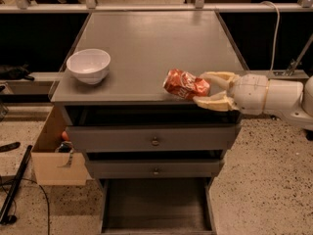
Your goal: Pick coke can from bottom drawer and place on counter
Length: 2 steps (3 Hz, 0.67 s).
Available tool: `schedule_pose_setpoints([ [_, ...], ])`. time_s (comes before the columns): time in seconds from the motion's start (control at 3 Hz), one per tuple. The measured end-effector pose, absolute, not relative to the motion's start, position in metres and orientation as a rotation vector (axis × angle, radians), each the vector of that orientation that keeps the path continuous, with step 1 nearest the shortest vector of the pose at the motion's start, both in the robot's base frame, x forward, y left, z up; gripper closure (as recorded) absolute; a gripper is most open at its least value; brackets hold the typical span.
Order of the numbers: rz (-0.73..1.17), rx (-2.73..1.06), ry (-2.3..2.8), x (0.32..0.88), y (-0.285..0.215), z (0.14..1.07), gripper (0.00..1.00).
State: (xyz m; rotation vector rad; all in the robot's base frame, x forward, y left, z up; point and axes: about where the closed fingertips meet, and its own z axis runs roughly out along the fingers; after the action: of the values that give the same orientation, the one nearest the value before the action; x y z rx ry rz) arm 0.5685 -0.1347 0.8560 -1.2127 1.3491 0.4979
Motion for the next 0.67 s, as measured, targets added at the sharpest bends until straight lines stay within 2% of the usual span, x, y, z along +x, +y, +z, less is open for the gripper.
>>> schedule_pose_setpoints([
  [0.67,0.465,-1.291,1.34,0.587,-0.117,0.883,1.0],
])
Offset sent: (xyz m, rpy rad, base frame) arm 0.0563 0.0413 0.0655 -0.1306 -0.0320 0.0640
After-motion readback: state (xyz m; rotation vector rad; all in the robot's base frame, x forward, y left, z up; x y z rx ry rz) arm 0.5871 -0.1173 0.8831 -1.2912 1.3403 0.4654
